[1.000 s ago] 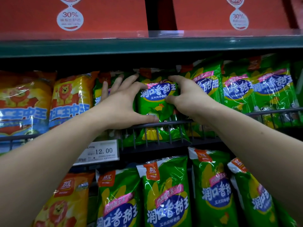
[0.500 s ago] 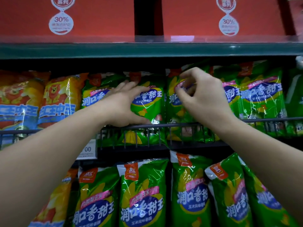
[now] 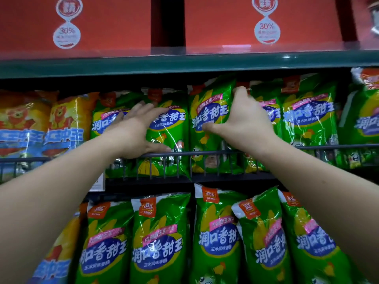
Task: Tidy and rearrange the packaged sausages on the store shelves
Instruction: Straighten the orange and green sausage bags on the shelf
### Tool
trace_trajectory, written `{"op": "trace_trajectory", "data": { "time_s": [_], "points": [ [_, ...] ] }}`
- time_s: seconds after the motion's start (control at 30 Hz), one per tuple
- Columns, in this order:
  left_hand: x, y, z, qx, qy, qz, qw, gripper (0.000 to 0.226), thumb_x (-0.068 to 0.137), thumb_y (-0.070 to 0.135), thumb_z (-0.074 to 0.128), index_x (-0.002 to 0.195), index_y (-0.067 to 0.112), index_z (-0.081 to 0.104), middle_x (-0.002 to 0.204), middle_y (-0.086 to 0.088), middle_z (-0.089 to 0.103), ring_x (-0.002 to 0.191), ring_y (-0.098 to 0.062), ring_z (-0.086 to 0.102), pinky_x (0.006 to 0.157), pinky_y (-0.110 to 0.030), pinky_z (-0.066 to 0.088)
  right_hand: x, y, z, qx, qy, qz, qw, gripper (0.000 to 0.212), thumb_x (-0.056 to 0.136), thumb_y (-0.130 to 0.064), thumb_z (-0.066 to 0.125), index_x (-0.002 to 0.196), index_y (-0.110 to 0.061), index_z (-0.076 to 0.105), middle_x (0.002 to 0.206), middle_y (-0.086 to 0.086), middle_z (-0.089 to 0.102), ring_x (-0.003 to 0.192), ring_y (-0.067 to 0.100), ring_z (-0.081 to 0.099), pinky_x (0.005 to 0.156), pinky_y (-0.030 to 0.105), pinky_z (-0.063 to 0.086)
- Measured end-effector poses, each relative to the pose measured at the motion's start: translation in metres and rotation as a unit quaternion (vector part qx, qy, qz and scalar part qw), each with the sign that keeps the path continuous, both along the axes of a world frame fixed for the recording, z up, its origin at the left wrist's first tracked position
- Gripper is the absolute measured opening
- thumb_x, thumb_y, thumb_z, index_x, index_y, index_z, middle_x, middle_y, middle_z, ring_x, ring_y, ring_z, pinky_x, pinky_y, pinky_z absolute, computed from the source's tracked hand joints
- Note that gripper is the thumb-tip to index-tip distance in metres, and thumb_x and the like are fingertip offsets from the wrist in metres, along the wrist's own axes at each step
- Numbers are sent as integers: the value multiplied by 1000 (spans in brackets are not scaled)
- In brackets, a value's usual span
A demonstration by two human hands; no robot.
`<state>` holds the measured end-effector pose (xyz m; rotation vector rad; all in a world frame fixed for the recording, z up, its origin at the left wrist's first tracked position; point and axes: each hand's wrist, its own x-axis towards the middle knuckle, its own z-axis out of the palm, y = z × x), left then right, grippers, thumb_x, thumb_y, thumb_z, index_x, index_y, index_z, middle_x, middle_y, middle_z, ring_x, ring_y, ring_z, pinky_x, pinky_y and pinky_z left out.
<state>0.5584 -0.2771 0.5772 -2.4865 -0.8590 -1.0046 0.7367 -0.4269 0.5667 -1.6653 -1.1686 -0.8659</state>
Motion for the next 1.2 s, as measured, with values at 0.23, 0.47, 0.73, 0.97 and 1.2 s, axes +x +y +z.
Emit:
{"op": "trace_trajectory", "data": {
  "time_s": [0.23, 0.47, 0.73, 0.97, 1.2],
  "points": [
    [-1, 5, 1, -5, 11, 2, 1000, 106, 69, 70, 68, 152, 49, 6, 165, 10, -2, 151, -13, -9, 122, -50, 2, -1, 7, -3, 2, 43, 61, 997, 77, 90, -25, 70, 147, -10, 20, 77, 1, 46, 78, 28, 59, 68, 35, 44],
    [-2, 10, 3, -6, 22, -4, 1000, 107, 69, 73, 65, 152, 49, 3, 165, 12, -4, 151, -13, -9, 122, -51, 1, 10, 17, -4, 33, 135, 193, 971, 78, 94, -17, 65, 152, -29, 15, 132, 6, 49, 90, 16, 57, 81, 35, 56],
    [-4, 10, 4, -19, 28, -19, 999, 104, 73, 69, 66, 153, 48, 2, 165, 10, -5, 151, -13, -11, 122, -51, 0, 27, 13, 10, 45, 207, 266, 940, 81, 91, -6, 67, 155, -27, 22, 155, 12, 34, 137, 29, 42, 114, 48, 36],
    [-4, 9, 3, -16, 25, -17, 999, 102, 76, 66, 66, 153, 48, 2, 165, 10, -6, 151, -12, -12, 122, -51, -1, 26, 9, 8, -25, 191, 212, 958, 77, 95, -19, 64, 154, -31, 16, 154, 14, 34, 131, 33, 46, 111, 49, 38],
    [-3, 7, 2, -17, 26, -12, 999, 102, 76, 65, 65, 153, 47, 1, 165, 9, -6, 151, -13, -13, 122, -51, -2, 14, 6, 3, -44, 163, 156, 973, 65, 103, -20, 47, 155, -19, 6, 71, 2, 46, 51, 9, 48, 38, 24, 37]
  ]
}}
